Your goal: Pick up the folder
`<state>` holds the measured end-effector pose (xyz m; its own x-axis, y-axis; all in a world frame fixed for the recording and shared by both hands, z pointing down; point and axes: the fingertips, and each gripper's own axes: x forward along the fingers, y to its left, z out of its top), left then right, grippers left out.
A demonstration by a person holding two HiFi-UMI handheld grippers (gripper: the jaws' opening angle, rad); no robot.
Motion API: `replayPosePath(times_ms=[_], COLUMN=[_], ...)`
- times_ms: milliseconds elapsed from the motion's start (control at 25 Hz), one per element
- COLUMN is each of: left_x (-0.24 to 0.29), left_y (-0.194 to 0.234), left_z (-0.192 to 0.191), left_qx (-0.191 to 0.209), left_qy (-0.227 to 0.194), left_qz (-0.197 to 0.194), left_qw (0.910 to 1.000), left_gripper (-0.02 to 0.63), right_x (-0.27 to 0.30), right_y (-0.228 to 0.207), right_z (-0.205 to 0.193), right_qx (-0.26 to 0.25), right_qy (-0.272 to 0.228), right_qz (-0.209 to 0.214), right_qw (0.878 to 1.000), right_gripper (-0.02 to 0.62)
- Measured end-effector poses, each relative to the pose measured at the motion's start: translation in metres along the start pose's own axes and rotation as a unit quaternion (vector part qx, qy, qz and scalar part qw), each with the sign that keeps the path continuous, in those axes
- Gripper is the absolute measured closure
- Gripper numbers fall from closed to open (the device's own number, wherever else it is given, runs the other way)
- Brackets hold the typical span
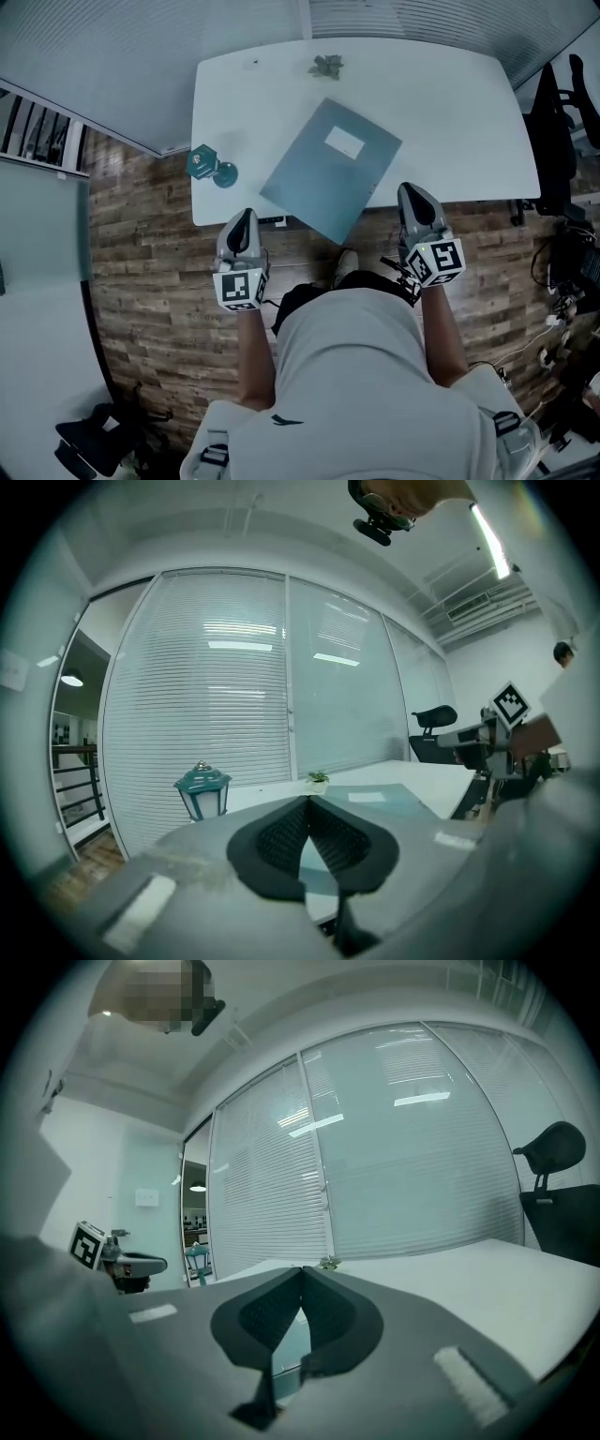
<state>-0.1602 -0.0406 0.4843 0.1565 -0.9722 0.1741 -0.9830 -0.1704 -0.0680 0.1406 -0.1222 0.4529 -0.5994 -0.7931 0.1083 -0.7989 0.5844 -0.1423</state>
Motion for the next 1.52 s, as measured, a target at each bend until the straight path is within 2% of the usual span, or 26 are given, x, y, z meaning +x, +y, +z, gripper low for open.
replayPosePath(times_ms=[240,440,840,1000,1040,1120,1200,1320,1360,1400,1440,1520], left_x=[0.012,0.027,0.057,0.081,0.088,0.103,0.118,0.142,0.149,0.156,0.16,0.166], left_y=[-0.002,0.001,0.004,-0.01,-0.015,-0.024,-0.031,-0.041,-0.045,-0.049,-0.053,-0.062], left_z=[-0.004,0.0,-0.001,-0.013,-0.019,-0.03,-0.036,-0.039,-0.043,-0.049,-0.059,-0.081], left_qx=[0.008,0.025,0.05,0.064,0.064,0.07,0.076,0.04,0.021,0.005,-0.007,-0.01], left_qy=[0.012,0.012,0.027,0.061,0.076,0.108,0.129,0.155,0.17,0.194,0.226,0.298], left_qz=[0.005,-0.013,-0.074,-0.116,-0.132,-0.166,-0.19,-0.23,-0.247,-0.266,-0.288,-0.33], left_qw=[0.9999,0.9995,0.9957,0.9893,0.9862,0.9777,0.9702,0.9599,0.9537,0.9441,0.9303,0.8956], left_gripper=[0.603,0.603,0.602,0.601,0.6,0.51,0.455,0.362,0.338,0.293,0.261,0.202], right_x=[0.011,0.015,0.03,0.033,0.034,0.035,0.037,0.037,0.036,0.036,0.035,0.035], right_y=[-0.011,-0.019,-0.011,-0.014,-0.016,-0.018,-0.02,-0.024,-0.025,-0.026,-0.027,-0.028], right_z=[-0.001,-0.004,-0.013,-0.016,-0.018,-0.02,-0.022,-0.024,-0.025,-0.027,-0.029,-0.034], right_qx=[0.006,0.015,0.025,0.027,0.028,0.031,0.033,0.035,0.036,0.039,0.042,0.048], right_qy=[0.001,0.0,0.005,0.007,0.008,0.011,0.013,0.016,0.017,0.019,0.022,0.03], right_qz=[0.009,-0.014,-0.037,-0.043,-0.046,-0.052,-0.057,-0.063,-0.066,-0.068,-0.069,-0.071], right_qw=[1.0,1.0,0.999,0.999,0.999,0.998,0.998,0.997,0.997,0.997,0.996,0.996], right_gripper=[0.595,0.595,0.595,0.595,0.595,0.595,0.595,0.595,0.595,0.595,0.595,0.595])
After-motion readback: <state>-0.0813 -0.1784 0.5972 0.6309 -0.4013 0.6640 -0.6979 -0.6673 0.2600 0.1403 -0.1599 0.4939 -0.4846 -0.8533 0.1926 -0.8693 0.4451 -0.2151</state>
